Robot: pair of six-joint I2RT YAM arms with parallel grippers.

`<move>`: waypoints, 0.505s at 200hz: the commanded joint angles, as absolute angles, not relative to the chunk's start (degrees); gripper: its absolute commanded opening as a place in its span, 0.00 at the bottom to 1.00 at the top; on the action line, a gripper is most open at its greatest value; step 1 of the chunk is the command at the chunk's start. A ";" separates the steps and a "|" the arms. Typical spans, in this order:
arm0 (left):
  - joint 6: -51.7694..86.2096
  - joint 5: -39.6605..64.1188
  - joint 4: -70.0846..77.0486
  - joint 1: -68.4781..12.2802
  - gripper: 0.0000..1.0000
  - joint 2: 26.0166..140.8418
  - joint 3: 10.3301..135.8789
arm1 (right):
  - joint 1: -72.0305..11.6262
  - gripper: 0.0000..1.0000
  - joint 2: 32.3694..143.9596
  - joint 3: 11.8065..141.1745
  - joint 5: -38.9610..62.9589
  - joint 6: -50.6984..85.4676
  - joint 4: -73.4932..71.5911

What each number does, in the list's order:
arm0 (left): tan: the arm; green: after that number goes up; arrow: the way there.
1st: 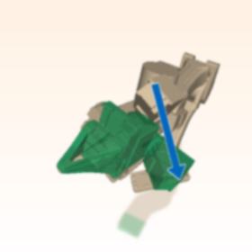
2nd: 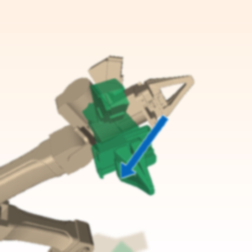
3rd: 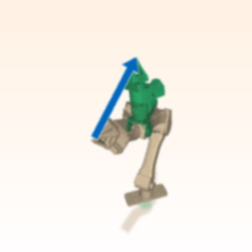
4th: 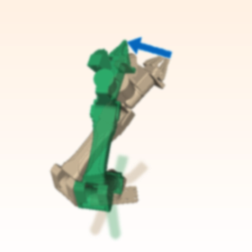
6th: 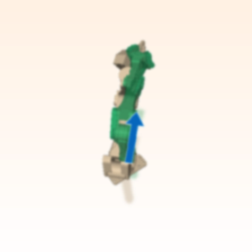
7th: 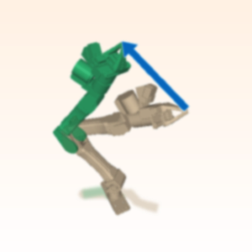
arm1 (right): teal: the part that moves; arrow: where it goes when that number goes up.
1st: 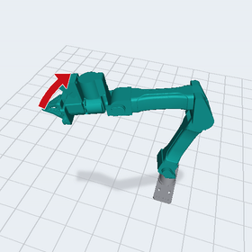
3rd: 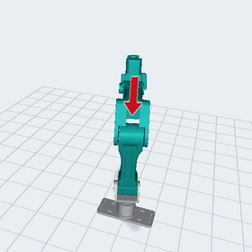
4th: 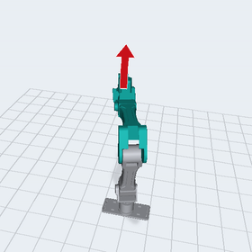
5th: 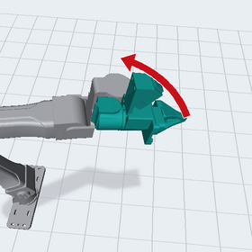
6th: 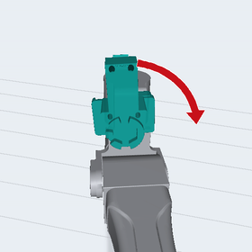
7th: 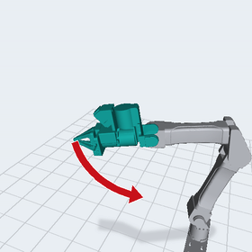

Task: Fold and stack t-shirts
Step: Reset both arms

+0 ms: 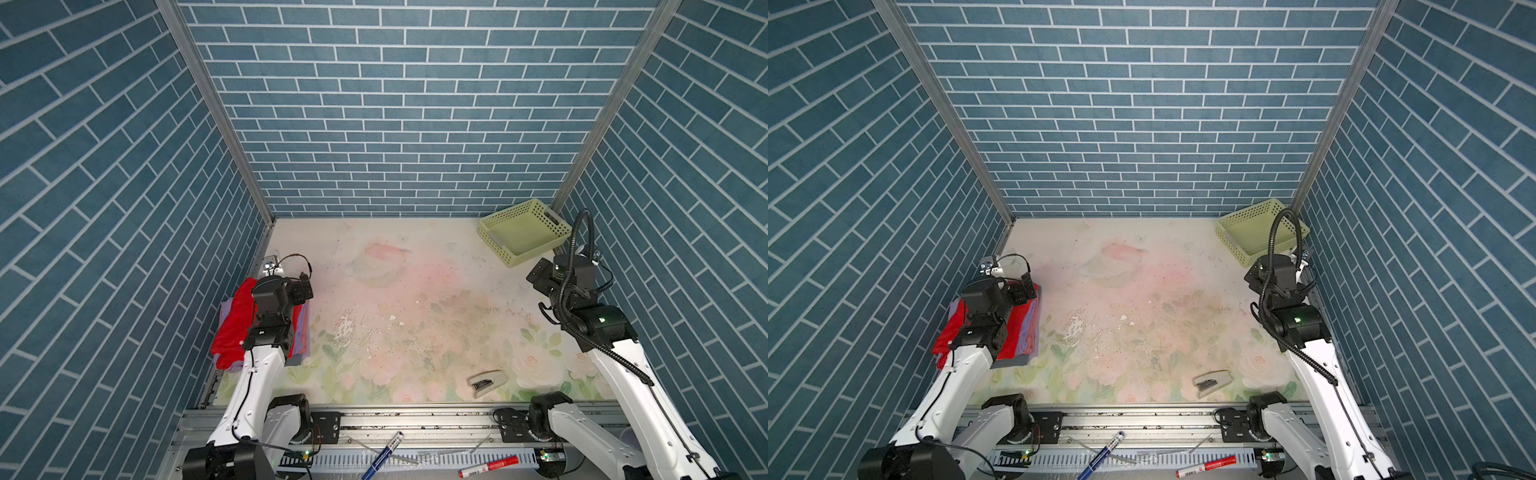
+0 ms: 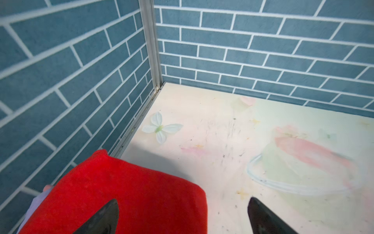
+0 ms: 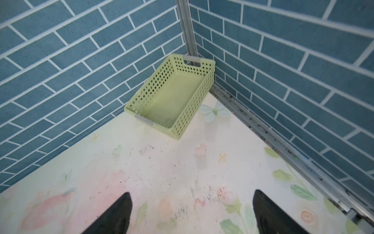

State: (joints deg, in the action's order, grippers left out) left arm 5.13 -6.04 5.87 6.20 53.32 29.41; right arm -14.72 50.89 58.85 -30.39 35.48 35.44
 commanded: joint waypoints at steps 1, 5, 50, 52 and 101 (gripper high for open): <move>3.32 -8.52 15.01 6.59 1.00 55.26 27.15 | -14.54 0.94 51.23 62.52 -34.67 31.55 37.32; 3.48 -8.00 15.61 6.59 1.00 55.96 26.69 | -14.47 0.94 51.31 62.65 -34.87 31.71 37.48; 5.84 -5.13 35.88 6.59 1.00 68.33 19.40 | -14.51 0.99 50.15 62.82 -35.62 35.32 39.33; 5.81 -4.82 36.63 6.59 1.00 68.85 19.37 | -14.61 0.99 50.09 62.84 -35.73 35.53 39.54; 3.60 0.97 52.56 5.93 1.00 80.96 16.87 | -14.53 0.99 51.09 65.39 -36.71 37.88 43.74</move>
